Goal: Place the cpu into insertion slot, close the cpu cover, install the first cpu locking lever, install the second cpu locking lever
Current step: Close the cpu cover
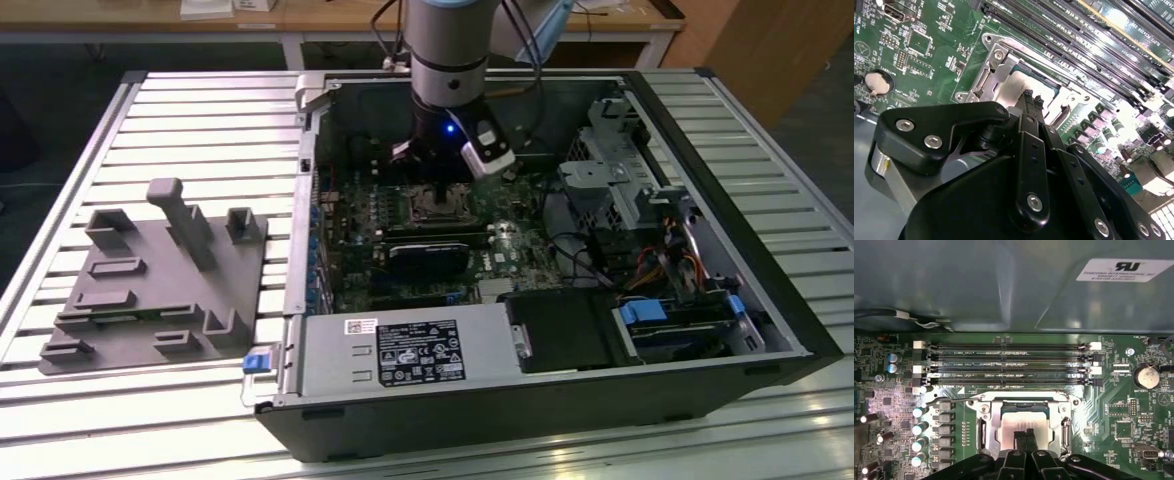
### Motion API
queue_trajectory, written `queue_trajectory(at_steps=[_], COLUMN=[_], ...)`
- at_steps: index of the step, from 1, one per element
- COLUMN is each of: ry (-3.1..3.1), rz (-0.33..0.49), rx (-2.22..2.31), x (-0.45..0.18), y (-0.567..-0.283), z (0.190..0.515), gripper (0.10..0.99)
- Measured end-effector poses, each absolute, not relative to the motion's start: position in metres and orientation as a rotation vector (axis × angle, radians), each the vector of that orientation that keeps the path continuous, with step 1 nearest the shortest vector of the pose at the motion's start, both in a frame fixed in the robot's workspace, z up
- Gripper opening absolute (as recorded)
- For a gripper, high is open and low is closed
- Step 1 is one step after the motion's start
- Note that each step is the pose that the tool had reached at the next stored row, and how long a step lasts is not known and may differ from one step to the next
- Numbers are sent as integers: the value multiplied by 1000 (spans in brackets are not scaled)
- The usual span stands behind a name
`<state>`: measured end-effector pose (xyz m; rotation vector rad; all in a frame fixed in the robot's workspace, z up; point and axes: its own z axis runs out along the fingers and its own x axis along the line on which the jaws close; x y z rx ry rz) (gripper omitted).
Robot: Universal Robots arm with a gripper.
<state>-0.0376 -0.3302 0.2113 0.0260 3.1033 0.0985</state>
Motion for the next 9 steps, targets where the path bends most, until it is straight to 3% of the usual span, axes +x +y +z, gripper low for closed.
queue_trajectory(at_steps=[9], ry=[3103], rz=[99], rx=[26], x=[-38], y=[-330], z=[229], gripper=[106])
